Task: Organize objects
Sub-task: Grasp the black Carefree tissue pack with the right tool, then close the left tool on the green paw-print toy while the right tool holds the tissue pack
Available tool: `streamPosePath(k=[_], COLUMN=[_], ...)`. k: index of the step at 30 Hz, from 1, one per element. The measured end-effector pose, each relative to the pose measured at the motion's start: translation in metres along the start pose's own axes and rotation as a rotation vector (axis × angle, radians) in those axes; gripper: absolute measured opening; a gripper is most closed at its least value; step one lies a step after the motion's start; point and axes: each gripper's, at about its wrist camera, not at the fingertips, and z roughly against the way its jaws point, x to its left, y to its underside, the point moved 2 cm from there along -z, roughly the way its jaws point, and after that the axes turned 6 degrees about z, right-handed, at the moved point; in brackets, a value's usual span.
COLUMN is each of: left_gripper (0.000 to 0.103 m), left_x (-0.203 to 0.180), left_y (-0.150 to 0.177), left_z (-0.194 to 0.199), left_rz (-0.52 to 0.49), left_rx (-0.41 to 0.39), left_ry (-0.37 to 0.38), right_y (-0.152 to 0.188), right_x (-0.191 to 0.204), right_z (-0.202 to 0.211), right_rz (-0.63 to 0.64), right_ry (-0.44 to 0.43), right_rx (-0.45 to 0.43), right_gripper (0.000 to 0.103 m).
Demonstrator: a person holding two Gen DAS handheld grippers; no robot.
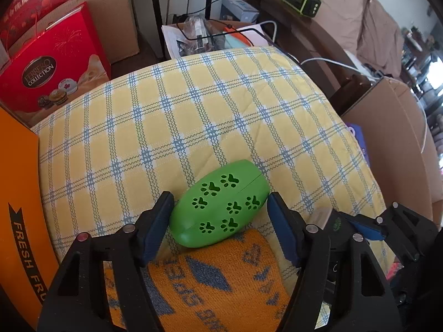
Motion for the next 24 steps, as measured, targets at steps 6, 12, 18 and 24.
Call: streamPosePath(k=[6, 12, 18, 24], left_gripper=[0.060, 0.050, 0.055, 0.072], left_x=[0.000, 0.000, -0.011, -0.014], left_y=[-0.001, -0.003, -0.002, -0.007], left_z=[0.000, 0.002, -0.003, -0.008], left_rz=[0.018, 0.043, -0.002, 0.009], left_rx=[-0.012, -0.016, -0.028, -0.047], left_ry=[0.016, 0.042, -0.029, -0.027], right_y=[0.002, 0.003, 0.002, 0.005], right_x=[-0.010, -0.017, -0.018, -0.019], right_z=[0.004, 0.011, 0.017, 0.018], right_rz=[-0.063, -0.124, -0.162, -0.180], right_ry=[0.002, 0.006, -0.003, 0.004], right_rx=[-0.014, -0.021, -0.029, -0.024], right_gripper=[0.055, 0.055, 0.055, 0.055])
